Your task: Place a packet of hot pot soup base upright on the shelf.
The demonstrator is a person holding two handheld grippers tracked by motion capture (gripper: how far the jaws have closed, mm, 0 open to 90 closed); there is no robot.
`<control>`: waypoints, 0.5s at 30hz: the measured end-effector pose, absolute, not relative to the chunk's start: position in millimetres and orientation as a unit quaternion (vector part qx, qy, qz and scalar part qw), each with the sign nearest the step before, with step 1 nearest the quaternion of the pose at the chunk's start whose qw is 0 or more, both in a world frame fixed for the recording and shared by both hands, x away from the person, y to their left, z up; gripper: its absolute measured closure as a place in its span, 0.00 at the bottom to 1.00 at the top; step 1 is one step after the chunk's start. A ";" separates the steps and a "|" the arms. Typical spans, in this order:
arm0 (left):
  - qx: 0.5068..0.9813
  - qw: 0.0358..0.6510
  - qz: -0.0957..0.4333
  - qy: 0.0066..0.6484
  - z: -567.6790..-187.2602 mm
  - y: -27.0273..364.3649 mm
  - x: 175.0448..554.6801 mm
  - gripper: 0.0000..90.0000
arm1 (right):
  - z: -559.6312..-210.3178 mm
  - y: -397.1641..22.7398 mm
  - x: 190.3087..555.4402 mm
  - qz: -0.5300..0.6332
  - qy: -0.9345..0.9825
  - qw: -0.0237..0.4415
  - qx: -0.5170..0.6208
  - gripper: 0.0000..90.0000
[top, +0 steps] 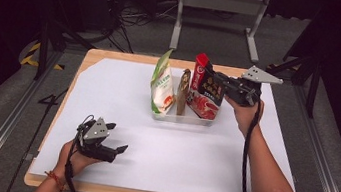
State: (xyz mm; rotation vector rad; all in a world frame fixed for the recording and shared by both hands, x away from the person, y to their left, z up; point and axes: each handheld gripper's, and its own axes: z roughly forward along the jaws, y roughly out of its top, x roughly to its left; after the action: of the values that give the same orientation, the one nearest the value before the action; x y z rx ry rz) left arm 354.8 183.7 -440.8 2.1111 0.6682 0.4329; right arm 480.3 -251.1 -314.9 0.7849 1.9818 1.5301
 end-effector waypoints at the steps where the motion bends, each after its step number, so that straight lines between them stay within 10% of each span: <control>1: 0.845 0.428 0.174 0.268 -440.8 183.8 354.9 0.16 | -314.9 -251.0 480.1 0.564 0.730 0.255 0.290 0.91; 15: 0.847 0.422 0.175 0.271 -441.1 182.8 355.1 0.16 | -309.0 -257.1 474.8 0.550 0.731 0.264 0.305 0.83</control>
State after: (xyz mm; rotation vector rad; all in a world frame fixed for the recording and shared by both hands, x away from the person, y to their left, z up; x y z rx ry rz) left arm 355.1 182.8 -441.1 2.1211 0.6777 0.4375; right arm 474.8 -257.1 -309.0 0.8242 1.9771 1.4874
